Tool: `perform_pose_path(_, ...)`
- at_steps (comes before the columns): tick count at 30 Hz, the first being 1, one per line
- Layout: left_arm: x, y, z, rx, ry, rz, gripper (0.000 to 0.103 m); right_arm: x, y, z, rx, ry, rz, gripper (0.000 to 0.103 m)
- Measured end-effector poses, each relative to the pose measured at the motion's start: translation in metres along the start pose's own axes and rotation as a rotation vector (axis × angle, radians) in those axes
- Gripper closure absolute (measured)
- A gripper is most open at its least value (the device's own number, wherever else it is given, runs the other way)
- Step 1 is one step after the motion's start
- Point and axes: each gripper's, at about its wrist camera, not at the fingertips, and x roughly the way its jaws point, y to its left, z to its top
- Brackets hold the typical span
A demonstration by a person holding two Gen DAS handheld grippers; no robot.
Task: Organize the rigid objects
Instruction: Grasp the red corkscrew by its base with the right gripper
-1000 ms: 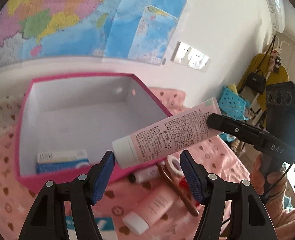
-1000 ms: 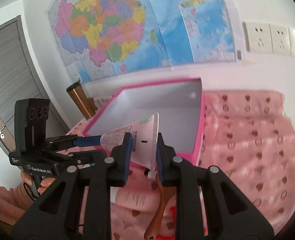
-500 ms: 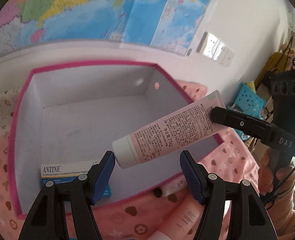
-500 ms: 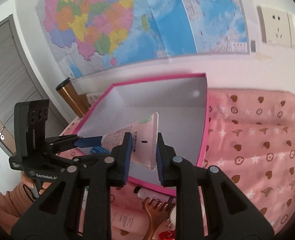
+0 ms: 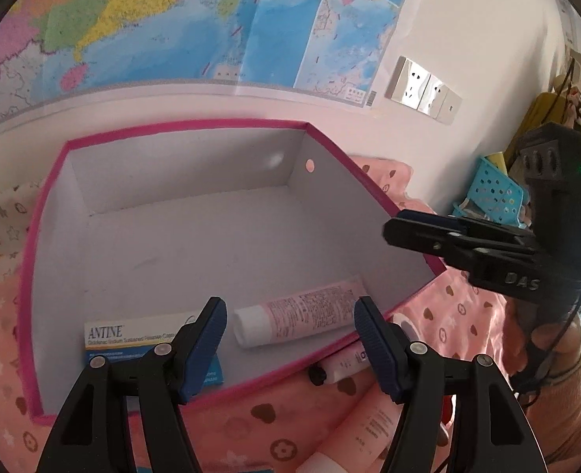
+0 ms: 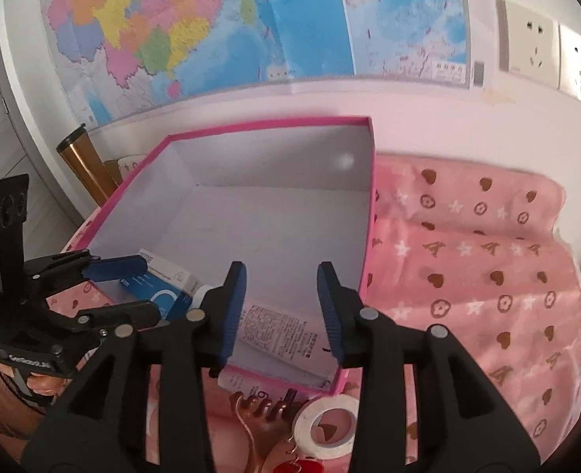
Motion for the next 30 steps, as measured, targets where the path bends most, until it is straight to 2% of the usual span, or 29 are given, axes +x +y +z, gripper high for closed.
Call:
perform_pose_path(8,-0.03,-0.013,-0.015,0.024,-0.071,-0.011,0.034,-0.045,0.008,-0.025,-0.005,-0.072,0.063,0.063)
perform_pose_path(14,-0.038,-0.026,-0.031,0.04,-0.075,-0.036,0.034,-0.048,0.02,-0.057,-0.015,-0.001,0.115,0.063)
perform_pose_path(22,-0.031,-0.037,-0.059,0.025,-0.022,-0.09,0.034,-0.037,0.023,-0.103,-0.007,0.114,0.1,0.063)
perform_pose_path(30,-0.019,-0.052,-0.077,0.031,0.035,-0.139,0.034,-0.05,-0.001,-0.125,0.069,0.094,0.026,0.063)
